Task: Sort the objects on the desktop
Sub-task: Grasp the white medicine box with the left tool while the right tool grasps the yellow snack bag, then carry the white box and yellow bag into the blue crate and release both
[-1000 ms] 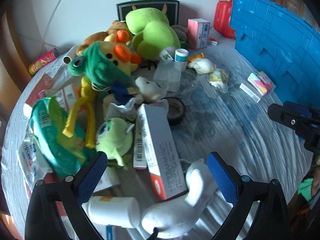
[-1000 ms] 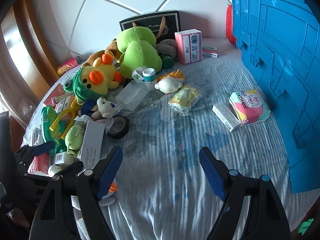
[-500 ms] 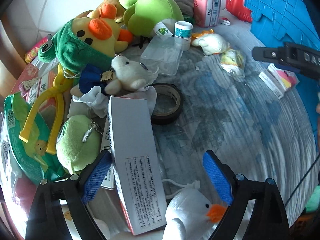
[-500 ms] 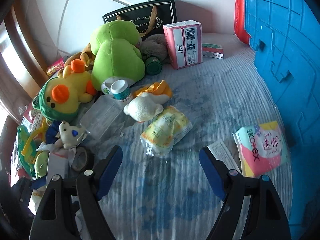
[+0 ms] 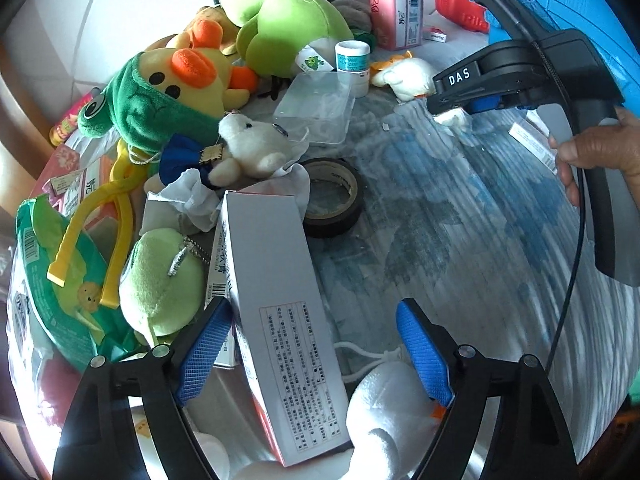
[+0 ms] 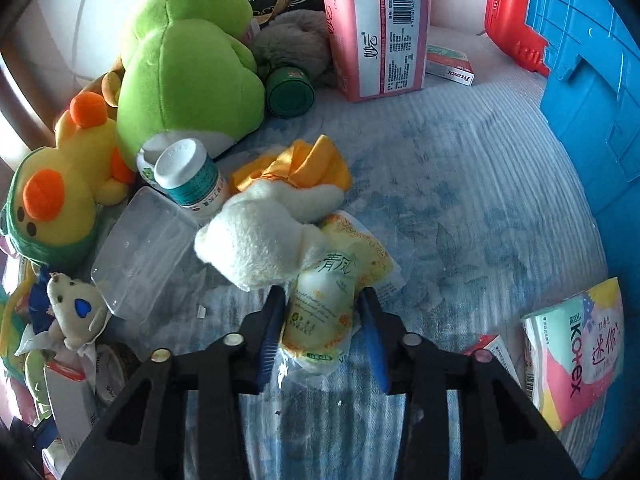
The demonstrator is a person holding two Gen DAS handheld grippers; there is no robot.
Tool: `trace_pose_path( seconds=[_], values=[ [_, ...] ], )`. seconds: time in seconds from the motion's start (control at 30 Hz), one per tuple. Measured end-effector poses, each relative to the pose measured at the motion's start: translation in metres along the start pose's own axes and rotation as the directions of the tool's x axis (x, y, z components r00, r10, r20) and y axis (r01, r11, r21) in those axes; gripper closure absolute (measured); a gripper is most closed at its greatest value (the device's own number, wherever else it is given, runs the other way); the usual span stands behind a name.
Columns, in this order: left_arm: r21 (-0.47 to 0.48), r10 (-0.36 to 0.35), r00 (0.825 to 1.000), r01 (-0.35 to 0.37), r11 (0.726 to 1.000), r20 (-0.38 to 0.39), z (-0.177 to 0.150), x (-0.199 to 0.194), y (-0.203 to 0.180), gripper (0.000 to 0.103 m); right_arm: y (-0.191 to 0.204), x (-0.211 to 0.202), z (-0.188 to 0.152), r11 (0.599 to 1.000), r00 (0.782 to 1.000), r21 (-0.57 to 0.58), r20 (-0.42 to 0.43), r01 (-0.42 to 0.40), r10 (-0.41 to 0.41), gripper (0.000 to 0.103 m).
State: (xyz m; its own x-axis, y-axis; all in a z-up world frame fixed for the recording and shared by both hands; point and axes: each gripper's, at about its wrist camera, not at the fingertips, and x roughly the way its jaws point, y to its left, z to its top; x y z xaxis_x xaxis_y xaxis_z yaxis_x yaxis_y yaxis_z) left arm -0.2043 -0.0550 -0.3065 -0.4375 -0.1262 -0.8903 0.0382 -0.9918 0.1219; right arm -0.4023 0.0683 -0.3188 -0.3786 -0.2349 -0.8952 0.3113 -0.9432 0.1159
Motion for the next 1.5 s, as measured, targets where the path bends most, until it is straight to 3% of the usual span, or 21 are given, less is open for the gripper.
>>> trace_pose_path(
  seconds=[0.07,0.37,0.53,0.6,0.63,0.8,0.87,0.97,1.13,1.5],
  values=[
    [0.015,0.014,1.0,-0.014,1.0,0.003,-0.001,0.0,-0.003,0.018,-0.006,-0.008,-0.006,0.999,0.999,0.017,0.012,-0.033,0.032,0.077],
    [0.032,0.021,1.0,-0.021,0.999,-0.009,-0.006,0.0,-0.015,0.017,-0.004,-0.044,-0.032,0.998,0.996,0.007,0.058,-0.063,0.063,0.077],
    [0.02,-0.017,0.997,0.019,1.0,-0.078,0.0,0.014,-0.013,0.016,0.003,-0.035,-0.036,0.999,0.999,-0.006,0.022,-0.045,0.045,0.077],
    [-0.043,-0.099,0.991,0.095,0.995,-0.088,0.0,0.016,-0.003,0.041,0.005,-0.032,-0.037,0.999,0.999,-0.013,0.017,-0.039,0.04,0.077],
    [-0.072,-0.134,0.987,0.127,0.989,-0.089,0.0,0.017,0.001,0.042,0.007,-0.031,-0.038,0.999,0.999,-0.02,0.017,-0.036,0.036,0.077],
    [-0.042,-0.12,0.991,0.118,0.992,-0.059,-0.002,0.01,0.001,0.048,0.007,-0.031,-0.043,0.999,0.999,-0.018,0.01,-0.038,0.038,0.077],
    [-0.061,-0.15,0.988,0.147,0.987,-0.048,-0.001,0.006,0.008,0.058,0.007,-0.036,-0.045,0.999,0.999,-0.012,0.02,-0.043,0.043,0.077],
    [-0.095,-0.191,0.98,0.185,0.978,-0.059,-0.004,0.007,0.019,0.058,0.01,-0.052,-0.047,0.999,0.998,-0.023,0.055,-0.04,0.042,0.078],
    [-0.117,-0.256,0.967,0.256,0.96,0.013,-0.012,-0.019,0.028,0.059,0.02,-0.086,-0.054,0.998,0.993,-0.045,0.111,-0.044,0.048,0.078],
    [-0.059,-0.237,0.945,0.256,0.965,0.225,0.022,-0.108,0.061,0.059,0.041,-0.187,-0.068,0.996,0.956,-0.032,0.28,-0.082,0.088,0.078]
  ],
)
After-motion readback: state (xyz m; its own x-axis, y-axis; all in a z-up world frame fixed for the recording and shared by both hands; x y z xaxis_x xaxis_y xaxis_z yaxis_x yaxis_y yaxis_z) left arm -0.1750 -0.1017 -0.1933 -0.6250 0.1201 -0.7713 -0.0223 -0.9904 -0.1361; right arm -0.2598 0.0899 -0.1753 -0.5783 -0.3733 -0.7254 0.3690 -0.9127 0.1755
